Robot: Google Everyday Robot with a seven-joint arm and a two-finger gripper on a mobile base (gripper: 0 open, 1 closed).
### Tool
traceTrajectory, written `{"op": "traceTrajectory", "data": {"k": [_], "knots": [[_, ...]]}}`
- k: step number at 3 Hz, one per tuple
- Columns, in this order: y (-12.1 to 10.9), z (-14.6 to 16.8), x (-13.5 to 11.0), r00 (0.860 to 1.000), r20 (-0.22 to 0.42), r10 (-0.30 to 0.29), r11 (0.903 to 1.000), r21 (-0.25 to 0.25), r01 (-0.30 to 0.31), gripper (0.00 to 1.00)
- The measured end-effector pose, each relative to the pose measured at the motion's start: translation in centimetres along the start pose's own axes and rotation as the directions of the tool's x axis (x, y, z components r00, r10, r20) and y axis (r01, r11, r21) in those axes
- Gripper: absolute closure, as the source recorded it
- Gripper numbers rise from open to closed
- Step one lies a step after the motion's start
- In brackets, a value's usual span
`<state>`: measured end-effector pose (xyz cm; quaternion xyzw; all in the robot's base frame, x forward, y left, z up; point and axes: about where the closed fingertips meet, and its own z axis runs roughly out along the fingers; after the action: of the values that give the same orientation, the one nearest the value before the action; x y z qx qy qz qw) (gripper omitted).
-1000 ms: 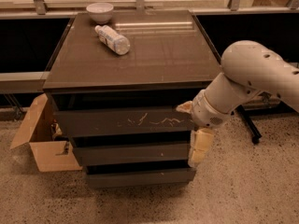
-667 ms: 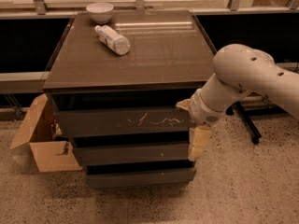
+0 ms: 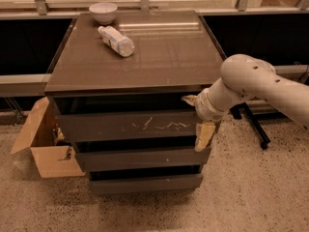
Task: Open top drawer
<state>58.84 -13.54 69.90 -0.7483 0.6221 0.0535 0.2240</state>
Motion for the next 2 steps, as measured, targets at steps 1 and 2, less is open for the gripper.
{"op": "traceTrajectory", "data": {"k": [1,2], "knots": [[-1.8,2.3,1.2,0.999,0.039,-0.011,0.9999,0.000,0.011,0.00],[-1.5,4.5,1.9,0.996,0.087,0.004,0.9996,-0.027,-0.002,0.19]]}}
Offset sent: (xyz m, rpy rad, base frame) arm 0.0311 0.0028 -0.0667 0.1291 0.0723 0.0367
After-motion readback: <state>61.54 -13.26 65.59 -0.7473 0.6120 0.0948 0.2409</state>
